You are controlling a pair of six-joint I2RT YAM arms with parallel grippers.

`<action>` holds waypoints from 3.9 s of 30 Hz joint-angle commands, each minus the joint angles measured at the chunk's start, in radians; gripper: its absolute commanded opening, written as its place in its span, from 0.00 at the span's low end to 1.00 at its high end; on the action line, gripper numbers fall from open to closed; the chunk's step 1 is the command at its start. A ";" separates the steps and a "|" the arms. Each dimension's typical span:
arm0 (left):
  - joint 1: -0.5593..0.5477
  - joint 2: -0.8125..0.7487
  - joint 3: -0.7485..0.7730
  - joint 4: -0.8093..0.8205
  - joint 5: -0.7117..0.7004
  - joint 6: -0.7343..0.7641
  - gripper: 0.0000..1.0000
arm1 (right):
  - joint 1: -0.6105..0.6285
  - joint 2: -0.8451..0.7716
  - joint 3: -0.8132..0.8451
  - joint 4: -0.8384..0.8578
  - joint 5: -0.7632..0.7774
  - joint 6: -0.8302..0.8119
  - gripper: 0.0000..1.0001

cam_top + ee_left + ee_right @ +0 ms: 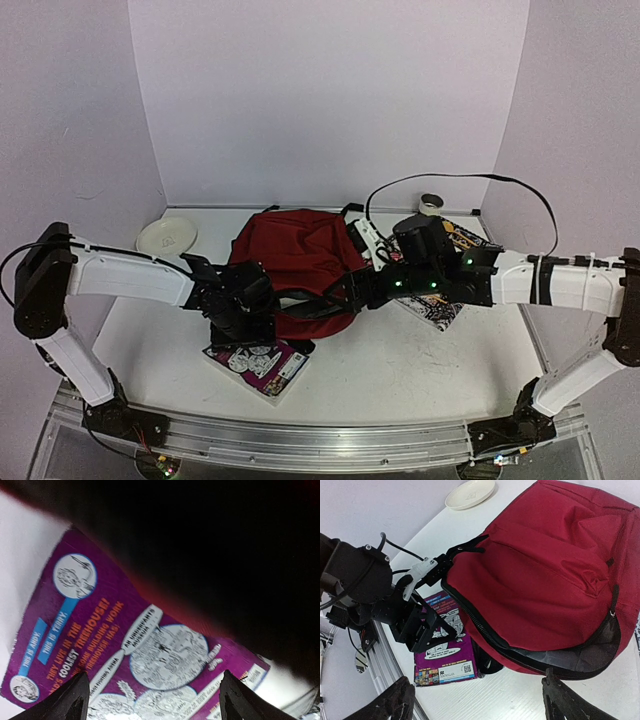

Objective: Pack the student bag
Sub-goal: Move the book to the center of the board, then pick up the book at the center of the board, then pass from the left arm to the right

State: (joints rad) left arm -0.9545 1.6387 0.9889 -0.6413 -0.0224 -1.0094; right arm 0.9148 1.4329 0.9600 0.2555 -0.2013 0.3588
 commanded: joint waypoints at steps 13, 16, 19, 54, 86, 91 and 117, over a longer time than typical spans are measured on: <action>0.052 -0.506 -0.377 0.016 0.055 -0.484 0.94 | 0.101 0.156 0.048 0.013 -0.028 -0.055 0.87; 0.053 -0.537 -0.411 0.041 0.033 -0.528 0.91 | 0.115 0.188 0.057 0.024 -0.033 -0.052 0.87; 0.053 -0.556 -0.458 0.145 -0.002 -0.584 0.87 | 0.127 0.212 0.069 0.027 -0.033 -0.055 0.86; 0.053 -0.342 -0.476 0.544 0.018 -0.666 0.00 | 0.176 0.279 0.046 0.065 0.004 -0.066 0.86; 0.053 -0.391 -0.362 0.526 0.079 -0.690 0.00 | 0.443 0.551 0.311 -0.091 0.605 -0.309 0.87; 0.053 -0.391 -0.354 0.526 0.084 -0.694 0.00 | 0.478 0.600 0.347 -0.126 0.702 -0.350 0.85; 0.053 -0.473 -0.387 0.521 0.051 -0.699 0.30 | 0.516 0.568 0.372 -0.165 0.824 -0.387 0.00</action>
State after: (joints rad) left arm -0.9058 1.2431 0.5755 -0.1925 0.0567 -1.7042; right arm 1.4380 2.0712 1.3216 0.1276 0.6186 -0.0234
